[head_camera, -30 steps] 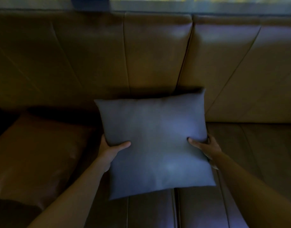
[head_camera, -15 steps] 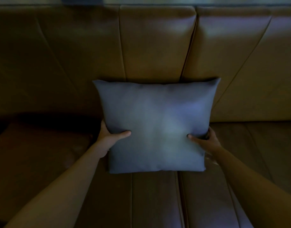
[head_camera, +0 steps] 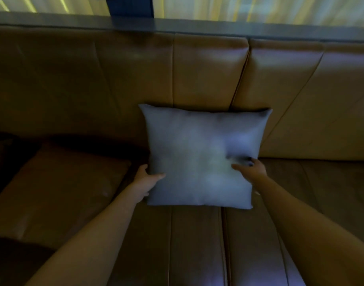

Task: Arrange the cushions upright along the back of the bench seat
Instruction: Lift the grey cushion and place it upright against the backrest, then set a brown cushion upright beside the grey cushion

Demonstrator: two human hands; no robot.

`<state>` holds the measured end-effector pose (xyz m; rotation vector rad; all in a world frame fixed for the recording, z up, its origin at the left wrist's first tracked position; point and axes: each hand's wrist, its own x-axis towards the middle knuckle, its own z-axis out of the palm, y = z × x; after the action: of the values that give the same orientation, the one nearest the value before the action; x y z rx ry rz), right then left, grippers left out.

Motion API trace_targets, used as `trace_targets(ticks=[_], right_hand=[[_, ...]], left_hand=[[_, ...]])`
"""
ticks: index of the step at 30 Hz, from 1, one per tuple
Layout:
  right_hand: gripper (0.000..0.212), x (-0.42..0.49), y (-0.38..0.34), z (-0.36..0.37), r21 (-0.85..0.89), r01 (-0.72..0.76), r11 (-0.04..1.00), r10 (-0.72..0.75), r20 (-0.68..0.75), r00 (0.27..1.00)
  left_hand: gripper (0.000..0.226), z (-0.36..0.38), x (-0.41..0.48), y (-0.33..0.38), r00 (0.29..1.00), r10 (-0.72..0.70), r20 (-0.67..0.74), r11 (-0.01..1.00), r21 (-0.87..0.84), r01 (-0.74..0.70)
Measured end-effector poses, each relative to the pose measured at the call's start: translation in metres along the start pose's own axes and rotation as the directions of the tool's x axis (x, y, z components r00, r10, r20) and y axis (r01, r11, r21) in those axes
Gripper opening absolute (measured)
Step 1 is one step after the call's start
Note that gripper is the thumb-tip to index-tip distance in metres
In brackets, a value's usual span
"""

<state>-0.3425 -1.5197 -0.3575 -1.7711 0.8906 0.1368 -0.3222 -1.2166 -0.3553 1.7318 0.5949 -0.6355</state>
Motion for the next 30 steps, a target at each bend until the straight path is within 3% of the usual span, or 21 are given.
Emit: trace_targets(ticks=[5,11,15,22,27,30], right_hand=[[0.072,-0.046,-0.05,0.038,-0.079,0.069,0.995,-0.064,0.055,0.996],[0.067,-0.113,-0.073,0.126,-0.086,0.033,0.996,-0.016,0.191,0.981],[0.065,-0.151,-0.081,0.205,-0.085,0.006,0.996,0.015,0.244,0.97],[0.067,-0.197,-0.072,0.331,-0.074,-0.064,0.995,0.081,0.261,0.962],[0.055,-0.219,-0.052,0.386,-0.083,-0.082,0.993,0.1,0.243,0.965],[0.063,-0.219,-0.04,0.409,-0.087,-0.116,0.989,0.134,0.234,0.963]], left_hand=[[0.066,-0.041,-0.021,0.013,0.996,0.079,-0.03,0.997,-0.007,-0.079],[0.054,-0.117,-0.028,-0.001,0.993,0.113,-0.03,0.993,0.014,-0.113],[0.056,-0.189,-0.018,-0.019,0.993,0.119,-0.02,0.993,0.026,-0.118],[0.055,-0.305,0.007,-0.055,0.986,0.079,-0.144,0.996,0.056,-0.072],[0.062,-0.356,0.03,-0.077,0.986,0.061,-0.155,0.995,0.089,-0.047],[0.074,-0.377,0.052,-0.088,0.988,0.037,-0.147,0.995,0.102,-0.022]])
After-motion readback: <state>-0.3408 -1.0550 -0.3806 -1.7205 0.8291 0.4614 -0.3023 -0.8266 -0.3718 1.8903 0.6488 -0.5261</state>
